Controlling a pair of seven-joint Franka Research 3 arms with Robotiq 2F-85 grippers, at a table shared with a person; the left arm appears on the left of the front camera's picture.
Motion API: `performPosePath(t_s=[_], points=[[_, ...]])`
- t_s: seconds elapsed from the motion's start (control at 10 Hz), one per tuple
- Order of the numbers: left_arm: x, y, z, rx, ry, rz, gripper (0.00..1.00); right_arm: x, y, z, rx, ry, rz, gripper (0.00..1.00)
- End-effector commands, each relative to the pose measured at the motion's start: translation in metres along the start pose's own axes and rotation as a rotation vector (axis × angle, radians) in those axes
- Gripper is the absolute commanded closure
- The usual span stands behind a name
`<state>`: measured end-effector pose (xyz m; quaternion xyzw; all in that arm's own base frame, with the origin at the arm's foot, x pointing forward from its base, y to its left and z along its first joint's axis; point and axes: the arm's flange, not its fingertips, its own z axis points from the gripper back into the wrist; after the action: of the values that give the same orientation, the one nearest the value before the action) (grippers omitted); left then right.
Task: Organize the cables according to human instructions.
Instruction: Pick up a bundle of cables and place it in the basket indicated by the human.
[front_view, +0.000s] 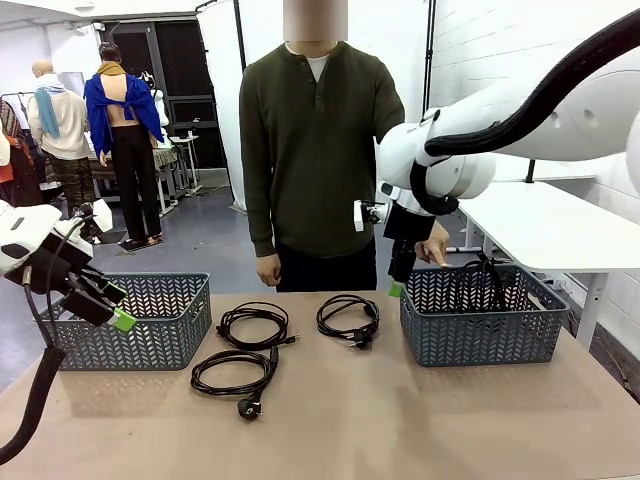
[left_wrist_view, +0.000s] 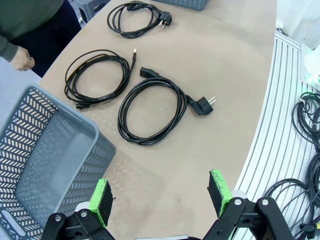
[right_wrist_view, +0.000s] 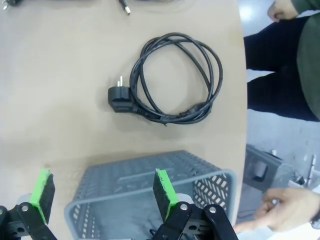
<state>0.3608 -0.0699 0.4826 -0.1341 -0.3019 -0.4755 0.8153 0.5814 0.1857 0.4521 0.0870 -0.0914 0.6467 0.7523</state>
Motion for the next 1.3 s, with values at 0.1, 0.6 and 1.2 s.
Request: performPosePath(t_s=[0.1, 0.6, 1.2], points=[[-0.002, 0.004, -0.001, -0.015, -0.013, -0.017, 0.0, 0.0, 0.0, 0.0, 0.0, 0.0, 0.0, 0.0], [-0.002, 0.004, -0.001, -0.015, -0.013, -0.017, 0.0, 0.0, 0.0, 0.0, 0.0, 0.0, 0.0, 0.0], [-0.002, 0.004, -0.001, -0.015, -0.013, -0.017, 0.0, 0.014, -0.004, 0.001, -0.003, -0.002, -0.088, 0.0]])
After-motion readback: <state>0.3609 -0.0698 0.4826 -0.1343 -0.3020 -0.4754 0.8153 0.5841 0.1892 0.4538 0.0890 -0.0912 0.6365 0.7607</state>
